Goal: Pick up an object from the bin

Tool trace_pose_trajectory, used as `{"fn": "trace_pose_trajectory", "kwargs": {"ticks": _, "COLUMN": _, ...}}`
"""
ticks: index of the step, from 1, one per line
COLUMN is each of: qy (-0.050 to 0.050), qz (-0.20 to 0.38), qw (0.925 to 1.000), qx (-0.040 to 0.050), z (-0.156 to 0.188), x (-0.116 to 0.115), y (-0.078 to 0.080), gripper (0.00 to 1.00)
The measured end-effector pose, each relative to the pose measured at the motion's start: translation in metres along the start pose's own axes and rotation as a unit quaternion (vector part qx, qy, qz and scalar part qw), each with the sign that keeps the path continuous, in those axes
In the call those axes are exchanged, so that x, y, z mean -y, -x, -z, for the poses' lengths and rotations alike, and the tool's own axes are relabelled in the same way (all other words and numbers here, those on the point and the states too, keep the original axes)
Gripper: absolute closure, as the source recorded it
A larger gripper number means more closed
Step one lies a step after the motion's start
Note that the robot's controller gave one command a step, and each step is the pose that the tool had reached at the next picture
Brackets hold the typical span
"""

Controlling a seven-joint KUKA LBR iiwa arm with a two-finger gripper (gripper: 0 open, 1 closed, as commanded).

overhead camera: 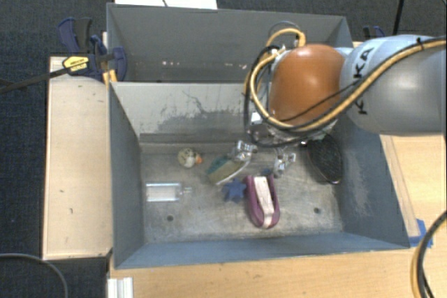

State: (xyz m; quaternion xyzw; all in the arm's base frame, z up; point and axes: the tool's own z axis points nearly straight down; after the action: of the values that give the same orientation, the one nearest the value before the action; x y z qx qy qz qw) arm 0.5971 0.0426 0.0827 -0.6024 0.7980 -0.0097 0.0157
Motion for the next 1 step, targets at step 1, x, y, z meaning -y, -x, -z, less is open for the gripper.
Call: {"fn": "trace_pose_trajectory", "kwargs": {"ticks": 1, "qy": -0.001, "qz": -0.002, "qw": 1.0000, "qx": 0.0017, "z": 0.0017, "x": 0.0006, "y": 0.0012, "gripper": 1.00}}
